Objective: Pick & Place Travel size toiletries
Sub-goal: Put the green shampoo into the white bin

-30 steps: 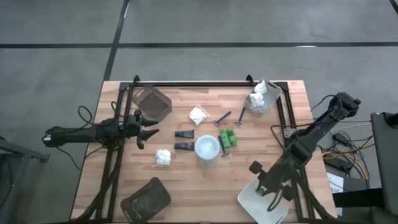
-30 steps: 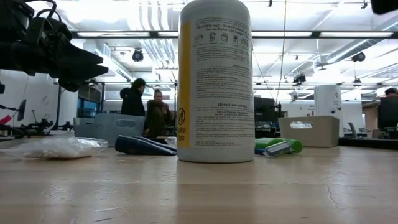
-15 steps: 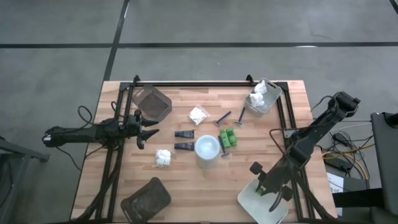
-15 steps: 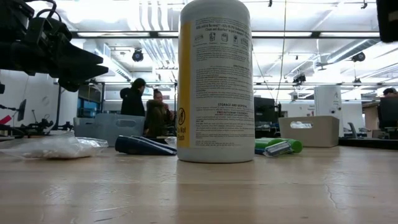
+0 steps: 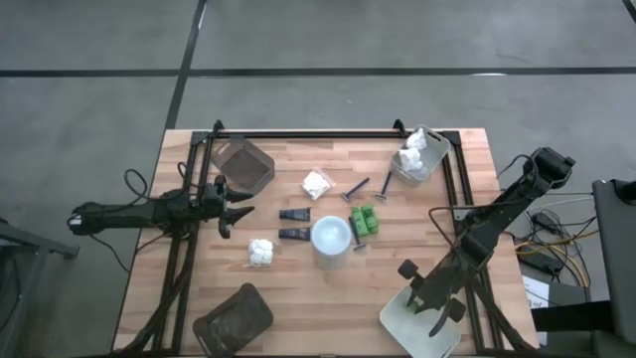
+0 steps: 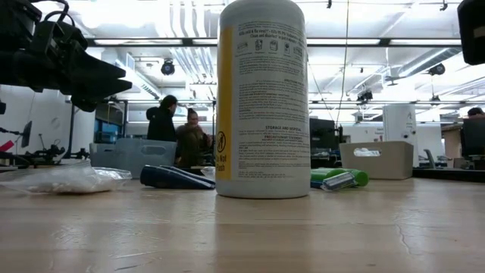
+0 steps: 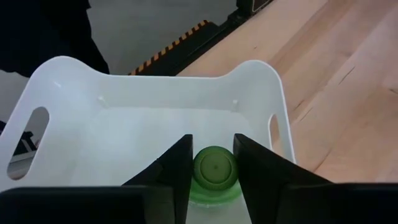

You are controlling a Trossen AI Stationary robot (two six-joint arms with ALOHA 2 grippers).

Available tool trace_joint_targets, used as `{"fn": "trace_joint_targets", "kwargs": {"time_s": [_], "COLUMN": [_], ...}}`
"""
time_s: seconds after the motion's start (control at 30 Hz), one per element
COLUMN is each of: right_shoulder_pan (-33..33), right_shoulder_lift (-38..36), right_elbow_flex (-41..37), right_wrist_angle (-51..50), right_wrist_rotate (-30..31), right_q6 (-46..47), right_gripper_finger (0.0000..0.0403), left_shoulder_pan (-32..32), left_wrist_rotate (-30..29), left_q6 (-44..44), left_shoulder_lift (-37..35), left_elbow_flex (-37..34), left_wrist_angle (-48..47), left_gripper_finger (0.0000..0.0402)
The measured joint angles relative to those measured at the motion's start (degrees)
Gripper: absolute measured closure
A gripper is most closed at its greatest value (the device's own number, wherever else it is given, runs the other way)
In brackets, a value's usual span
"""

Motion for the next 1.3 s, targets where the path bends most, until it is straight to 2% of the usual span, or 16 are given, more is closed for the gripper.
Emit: {"fn": "trace_joint_targets", "kwargs": {"time_s": [0.47, 0.9, 0.97, 1.17, 1.3], "right_shoulder_pan": [0.0, 0.0, -0.04, -2.19, -4.86], "right_shoulder_lift": [0.02, -0.51, -0.51, -1.66, -2.98], "right_elbow_flex": [0.12, 2.87, 3.4, 4.02, 4.02], "right_wrist_angle": [-0.1, -0.07, -0.25, -0.73, -2.93], "right_wrist_rotate": [0.0, 0.0, 0.01, 0.0, -0.22], "right_q6": [2.72, 3.38, 5.51, 20.01, 23.45], "right_gripper_finger": [0.0233, 0.0202, 0.0202, 0.0211, 0.0213], "left_shoulder_pan": [0.02, 0.02, 0.02, 0.02, 0.02], "left_wrist_rotate": [0.0, 0.0, -0.01, -0.02, -0.02], "left_q6": [0.0, 0.0, -0.01, 0.0, -0.01], "left_shoulder_lift": [0.0, -0.01, 0.0, -0.02, -0.01], "left_elbow_flex": [0.0, 0.0, 0.0, 0.0, 0.0], "left_wrist_angle": [0.0, 0.0, 0.0, 0.0, 0.0], "left_gripper_finger": [0.0206, 0.0206, 0.0206, 0.0206, 0.0206]}}
